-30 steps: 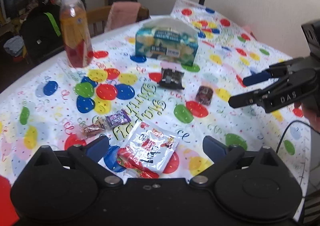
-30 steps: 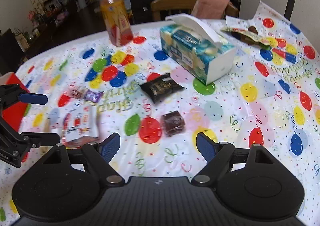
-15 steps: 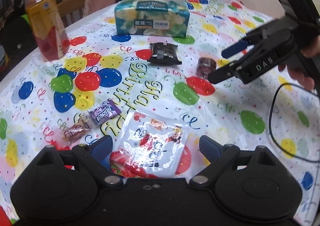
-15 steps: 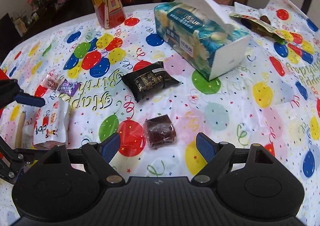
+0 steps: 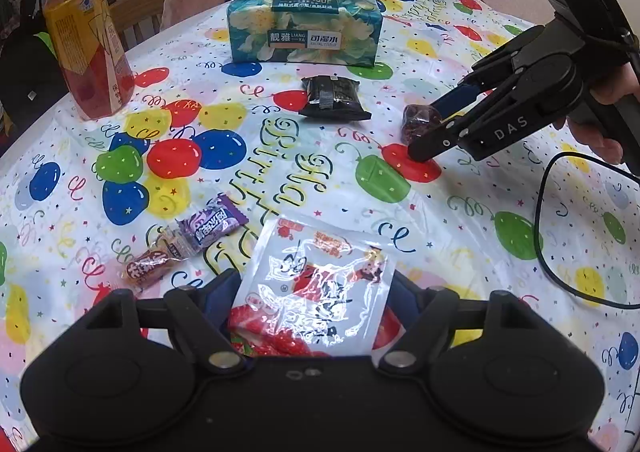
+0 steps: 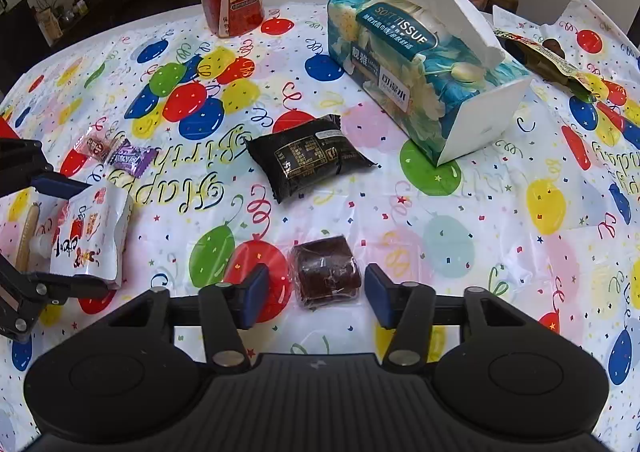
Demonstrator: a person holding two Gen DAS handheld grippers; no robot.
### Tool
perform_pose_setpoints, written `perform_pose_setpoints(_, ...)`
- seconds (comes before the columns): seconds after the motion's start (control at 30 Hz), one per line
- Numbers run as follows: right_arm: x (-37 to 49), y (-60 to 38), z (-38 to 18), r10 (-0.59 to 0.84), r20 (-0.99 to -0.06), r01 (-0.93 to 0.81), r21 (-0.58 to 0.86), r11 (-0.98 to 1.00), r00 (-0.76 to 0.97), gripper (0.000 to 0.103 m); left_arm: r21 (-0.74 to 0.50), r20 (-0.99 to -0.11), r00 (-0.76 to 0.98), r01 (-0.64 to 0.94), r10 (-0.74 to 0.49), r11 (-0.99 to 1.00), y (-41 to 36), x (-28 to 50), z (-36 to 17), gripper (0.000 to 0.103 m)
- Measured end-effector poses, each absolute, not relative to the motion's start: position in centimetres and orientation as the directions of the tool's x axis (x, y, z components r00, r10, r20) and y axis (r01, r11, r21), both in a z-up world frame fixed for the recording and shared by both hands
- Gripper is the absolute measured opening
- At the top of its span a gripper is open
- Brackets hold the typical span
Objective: Organize snacks
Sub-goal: 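Grasp the white printed pouch with the left tool while the right tool grasps the brown wrapped cake, then carry the white pouch and brown cake over the red box with both tools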
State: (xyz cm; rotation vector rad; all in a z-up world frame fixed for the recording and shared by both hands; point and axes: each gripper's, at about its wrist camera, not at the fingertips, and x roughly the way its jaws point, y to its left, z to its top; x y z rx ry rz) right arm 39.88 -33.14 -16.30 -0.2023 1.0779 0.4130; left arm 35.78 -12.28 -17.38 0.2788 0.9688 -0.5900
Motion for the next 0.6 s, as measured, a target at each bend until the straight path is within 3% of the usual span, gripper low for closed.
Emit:
perform_pose_setpoints(0.1,39.8,-33.0,-16.3,0.206,-0.886,-0.419,0.015,0.908,0.416,0.038,-0.055,-0.840,0.422,0.560,-0.342,0.827,-12.1,35.9,-17.3,0.075)
perform_pose_setpoints(0.23,39.5,-33.1,-16.1,0.200,-0.885,-0.406,0.014,0.914,0.421,0.033,-0.051,-0.845,0.426,0.539,-0.324,0.841,-12.3,35.8,-17.2,0.074)
perform_pose_setpoints(0.6,36.9,-32.5,-14.1,0.198,-0.876,-0.403,0.005,0.915,0.441,0.032,-0.094,-0.855,0.422,0.447,-0.302,0.889,-11.8,33.8,-16.5,0.068)
